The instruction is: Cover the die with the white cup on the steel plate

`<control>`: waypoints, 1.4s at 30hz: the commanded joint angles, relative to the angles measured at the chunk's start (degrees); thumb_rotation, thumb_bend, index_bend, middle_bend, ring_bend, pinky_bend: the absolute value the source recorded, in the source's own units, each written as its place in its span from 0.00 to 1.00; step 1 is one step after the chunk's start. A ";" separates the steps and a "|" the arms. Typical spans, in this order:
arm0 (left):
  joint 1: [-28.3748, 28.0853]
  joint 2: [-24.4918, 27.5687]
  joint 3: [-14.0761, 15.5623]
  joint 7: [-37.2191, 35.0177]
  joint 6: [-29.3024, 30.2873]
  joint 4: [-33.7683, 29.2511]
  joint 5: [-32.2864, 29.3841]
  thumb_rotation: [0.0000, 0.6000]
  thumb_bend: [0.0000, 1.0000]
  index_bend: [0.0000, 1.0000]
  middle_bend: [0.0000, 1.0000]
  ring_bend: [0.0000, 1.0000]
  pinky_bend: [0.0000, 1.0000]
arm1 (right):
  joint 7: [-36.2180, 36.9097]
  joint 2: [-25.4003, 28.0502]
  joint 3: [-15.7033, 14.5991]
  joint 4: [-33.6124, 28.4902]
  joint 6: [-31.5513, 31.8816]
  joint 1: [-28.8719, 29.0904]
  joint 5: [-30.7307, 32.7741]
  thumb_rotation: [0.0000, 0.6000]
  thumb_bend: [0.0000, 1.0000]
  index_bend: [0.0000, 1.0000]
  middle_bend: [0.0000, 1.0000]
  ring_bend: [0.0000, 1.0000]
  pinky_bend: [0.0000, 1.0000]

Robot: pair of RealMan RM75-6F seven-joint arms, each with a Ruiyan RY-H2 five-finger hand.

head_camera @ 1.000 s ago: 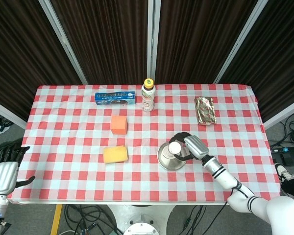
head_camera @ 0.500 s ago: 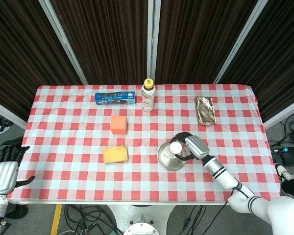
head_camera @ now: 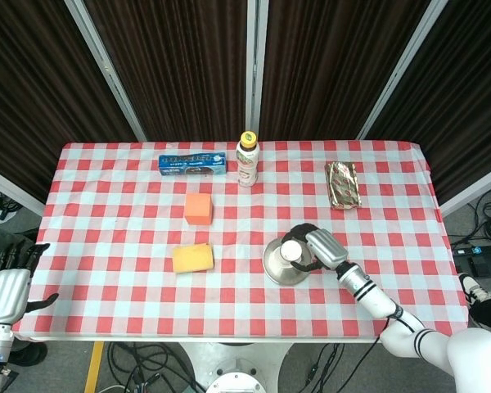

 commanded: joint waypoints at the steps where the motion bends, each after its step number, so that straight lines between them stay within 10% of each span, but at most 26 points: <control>1: -0.06 -0.03 0.01 -0.05 0.05 0.14 0.19 1.00 0.00 0.13 0.15 0.01 0.04 | 0.26 1.34 -1.99 -2.43 1.40 -0.15 -2.37 1.00 0.33 0.51 0.40 0.20 0.17; 10: 0.02 -0.20 0.00 -0.63 0.37 0.57 0.48 1.00 0.00 0.13 0.15 0.01 0.04 | -0.65 2.38 4.91 -0.79 4.80 -1.86 4.18 1.00 0.32 0.51 0.39 0.20 0.17; 18: -0.13 -0.18 -0.11 -0.23 0.57 0.28 0.74 1.00 0.00 0.13 0.15 0.01 0.04 | -0.76 0.93 8.04 5.48 -5.01 1.63 9.00 1.00 0.32 0.45 0.36 0.18 0.17; 24: -0.10 -0.09 -0.04 -0.29 0.62 0.16 0.84 1.00 0.00 0.13 0.15 0.01 0.04 | -2.43 0.11 7.11 6.61 -10.93 3.52 9.26 1.00 0.30 0.12 0.23 0.07 0.13; 30: -0.26 -0.46 -0.16 -1.30 0.42 1.00 0.86 1.00 0.00 0.13 0.15 0.01 0.04 | -5.58 6.03 7.19 -1.11 -3.92 -0.22 8.74 1.00 0.29 0.00 0.06 0.00 0.07; 42: -0.59 -2.22 0.25 -1.14 1.04 2.96 2.69 1.00 0.00 0.13 0.15 0.01 0.04 | -31.91 29.19 2.55 -29.59 21.77 -22.20 10.51 1.00 0.21 0.01 0.19 0.00 0.07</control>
